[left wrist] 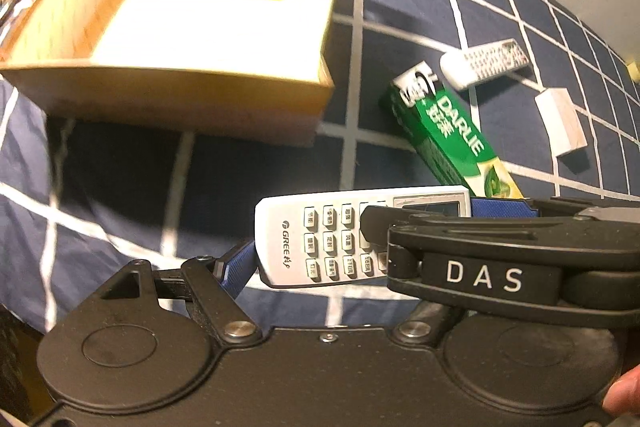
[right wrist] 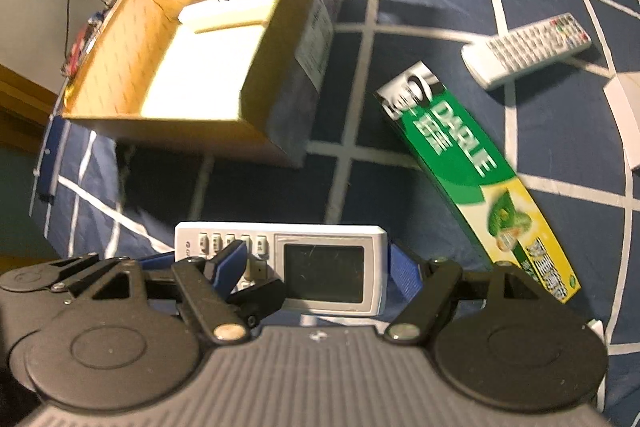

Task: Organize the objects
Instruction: 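Lift the remote with the right gripper and carry it toward the box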

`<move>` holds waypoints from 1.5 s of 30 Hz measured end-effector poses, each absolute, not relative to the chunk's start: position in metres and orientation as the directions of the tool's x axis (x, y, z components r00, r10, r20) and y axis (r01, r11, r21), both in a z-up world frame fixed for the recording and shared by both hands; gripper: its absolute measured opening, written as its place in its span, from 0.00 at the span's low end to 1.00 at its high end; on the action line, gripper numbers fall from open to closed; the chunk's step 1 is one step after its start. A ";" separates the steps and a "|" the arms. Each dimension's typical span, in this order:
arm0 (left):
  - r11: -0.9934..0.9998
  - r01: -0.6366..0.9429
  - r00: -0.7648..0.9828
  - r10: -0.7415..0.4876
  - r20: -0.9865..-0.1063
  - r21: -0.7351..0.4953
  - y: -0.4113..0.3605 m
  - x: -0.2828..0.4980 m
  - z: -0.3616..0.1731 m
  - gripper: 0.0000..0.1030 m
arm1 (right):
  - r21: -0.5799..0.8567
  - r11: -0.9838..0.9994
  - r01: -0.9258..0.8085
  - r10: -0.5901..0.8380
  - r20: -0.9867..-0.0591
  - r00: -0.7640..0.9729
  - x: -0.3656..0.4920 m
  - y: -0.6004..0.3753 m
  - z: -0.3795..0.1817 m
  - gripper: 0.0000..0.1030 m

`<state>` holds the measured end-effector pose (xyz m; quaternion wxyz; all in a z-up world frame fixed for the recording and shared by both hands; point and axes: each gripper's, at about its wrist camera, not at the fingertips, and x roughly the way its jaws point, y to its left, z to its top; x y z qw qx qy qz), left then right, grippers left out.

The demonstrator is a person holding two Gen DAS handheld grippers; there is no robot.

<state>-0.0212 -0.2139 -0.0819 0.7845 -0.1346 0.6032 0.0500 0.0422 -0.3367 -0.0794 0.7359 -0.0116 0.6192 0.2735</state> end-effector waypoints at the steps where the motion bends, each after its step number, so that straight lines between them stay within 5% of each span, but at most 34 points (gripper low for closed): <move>1: 0.961 -0.235 0.272 -0.081 -0.959 -0.148 -0.210 -0.020 -0.078 0.73 | 0.324 0.851 -0.414 0.392 -0.915 0.090 0.042 -0.333 -0.076 0.74; 19: 0.989 -0.098 0.350 -0.069 -0.934 -0.110 -0.126 0.001 -0.030 0.73 | 0.346 0.878 -0.330 0.429 -0.876 0.221 0.033 -0.254 -0.034 0.74; 45: 0.989 -0.052 0.369 -0.110 -0.923 -0.139 -0.041 0.049 -0.030 0.73 | 0.317 0.901 -0.296 0.397 -0.878 0.266 0.066 -0.166 -0.031 0.74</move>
